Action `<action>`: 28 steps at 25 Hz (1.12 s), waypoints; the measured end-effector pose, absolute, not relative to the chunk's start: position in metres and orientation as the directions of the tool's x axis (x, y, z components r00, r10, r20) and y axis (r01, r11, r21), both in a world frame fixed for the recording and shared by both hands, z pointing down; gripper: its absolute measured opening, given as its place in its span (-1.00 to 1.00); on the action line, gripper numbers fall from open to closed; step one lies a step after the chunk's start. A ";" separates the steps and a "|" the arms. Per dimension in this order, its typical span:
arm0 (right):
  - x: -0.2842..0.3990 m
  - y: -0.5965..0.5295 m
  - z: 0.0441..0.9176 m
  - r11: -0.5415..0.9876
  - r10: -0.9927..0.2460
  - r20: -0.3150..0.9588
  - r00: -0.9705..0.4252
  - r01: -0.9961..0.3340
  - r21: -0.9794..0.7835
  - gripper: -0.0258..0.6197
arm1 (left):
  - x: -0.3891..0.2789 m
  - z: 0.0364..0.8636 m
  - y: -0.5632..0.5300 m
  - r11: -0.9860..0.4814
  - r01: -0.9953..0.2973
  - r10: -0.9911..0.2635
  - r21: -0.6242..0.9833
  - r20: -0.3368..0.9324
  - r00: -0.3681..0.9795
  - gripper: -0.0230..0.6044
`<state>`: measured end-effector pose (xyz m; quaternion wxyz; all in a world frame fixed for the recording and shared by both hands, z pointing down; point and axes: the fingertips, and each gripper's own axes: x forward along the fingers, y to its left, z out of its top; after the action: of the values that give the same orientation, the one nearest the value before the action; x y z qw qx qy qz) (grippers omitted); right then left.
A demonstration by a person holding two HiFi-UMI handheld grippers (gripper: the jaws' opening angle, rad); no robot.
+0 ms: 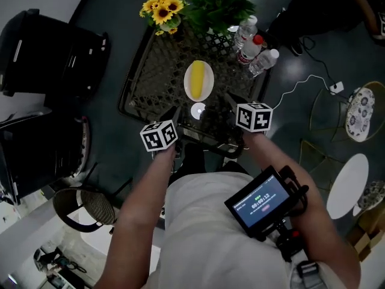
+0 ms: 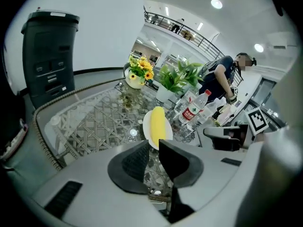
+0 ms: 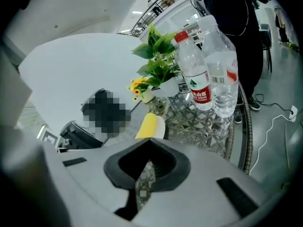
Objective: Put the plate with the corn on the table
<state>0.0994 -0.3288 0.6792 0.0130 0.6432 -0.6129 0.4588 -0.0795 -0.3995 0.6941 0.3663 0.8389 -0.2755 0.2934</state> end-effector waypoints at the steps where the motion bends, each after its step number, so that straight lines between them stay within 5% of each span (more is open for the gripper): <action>1: 0.098 -0.322 0.674 -0.235 -0.778 0.601 -0.183 -0.803 -0.548 -0.90 | -0.083 0.688 -0.392 -0.580 -0.680 -0.259 0.448 0.690 0.676 -0.72; 6: 0.086 -0.283 0.651 -0.158 -0.777 0.574 -0.259 -0.803 -0.575 -0.90 | -0.094 0.664 -0.347 -0.567 -0.682 -0.290 0.462 0.663 0.690 -0.90; 28: 0.031 -0.141 0.540 0.137 -0.824 0.361 -0.436 -0.772 -0.621 -0.91 | -0.093 0.549 -0.167 -0.750 -0.537 -0.352 0.387 0.453 0.819 -0.90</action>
<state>0.0313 -0.1406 0.5400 -0.0336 0.5300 -0.7531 0.3884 -0.0934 -0.1671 0.5494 0.2578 0.9181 -0.2421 0.1787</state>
